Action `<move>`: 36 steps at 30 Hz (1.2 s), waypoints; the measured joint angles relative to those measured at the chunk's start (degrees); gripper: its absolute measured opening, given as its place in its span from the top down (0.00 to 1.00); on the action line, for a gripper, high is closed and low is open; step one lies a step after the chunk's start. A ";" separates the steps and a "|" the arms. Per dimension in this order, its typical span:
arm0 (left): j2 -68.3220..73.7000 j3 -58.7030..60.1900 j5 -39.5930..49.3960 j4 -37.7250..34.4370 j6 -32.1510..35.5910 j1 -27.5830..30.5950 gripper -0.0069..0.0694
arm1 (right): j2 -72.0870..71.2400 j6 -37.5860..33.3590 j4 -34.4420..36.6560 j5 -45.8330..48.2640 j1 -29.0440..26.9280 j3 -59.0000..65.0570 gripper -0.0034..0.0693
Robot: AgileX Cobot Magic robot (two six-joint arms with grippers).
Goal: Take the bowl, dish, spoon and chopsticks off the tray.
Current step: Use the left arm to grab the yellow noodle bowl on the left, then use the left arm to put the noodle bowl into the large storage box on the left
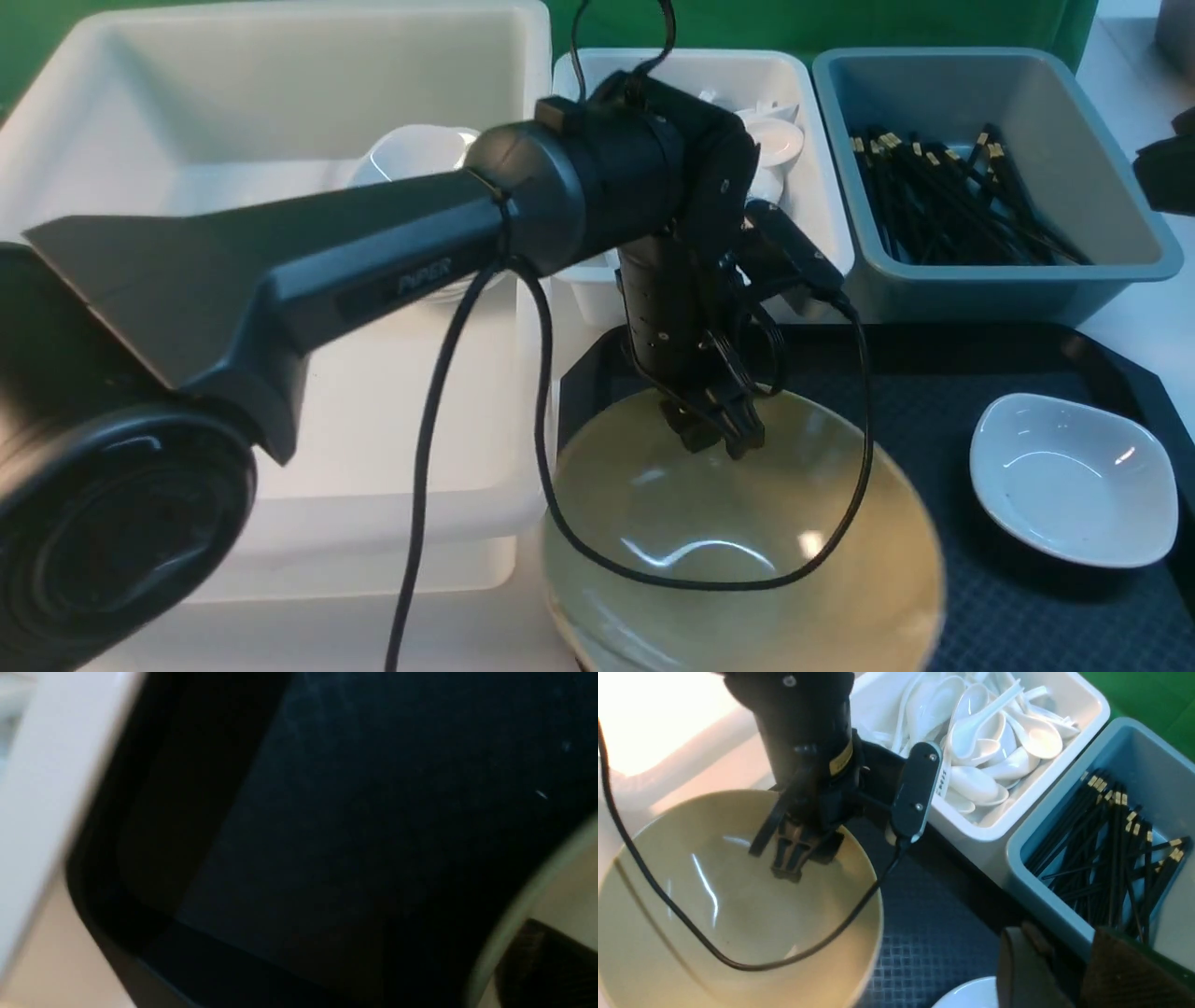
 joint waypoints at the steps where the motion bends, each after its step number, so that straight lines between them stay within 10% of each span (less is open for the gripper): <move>1: -0.39 -0.42 0.69 -1.27 -0.69 0.00 0.80 | 0.38 0.00 0.00 -0.23 0.00 0.00 0.63; 15: -20.68 -5.80 6.16 -16.31 -5.34 12.68 0.90 | 5.42 -5.64 12.36 -1.19 0.00 -1.20 0.67; 20: -36.89 3.62 5.72 -18.79 -9.84 31.85 0.91 | 7.63 -11.01 18.54 0.46 3.48 -8.21 0.88; 27: -50.99 23.72 -0.18 -18.77 -15.19 62.04 0.91 | 11.88 -13.81 19.58 -1.15 11.78 -15.64 0.91; 36: -46.71 40.26 -8.05 -24.05 -7.69 73.22 0.91 | 14.20 -14.93 19.45 -1.09 13.06 -16.15 0.91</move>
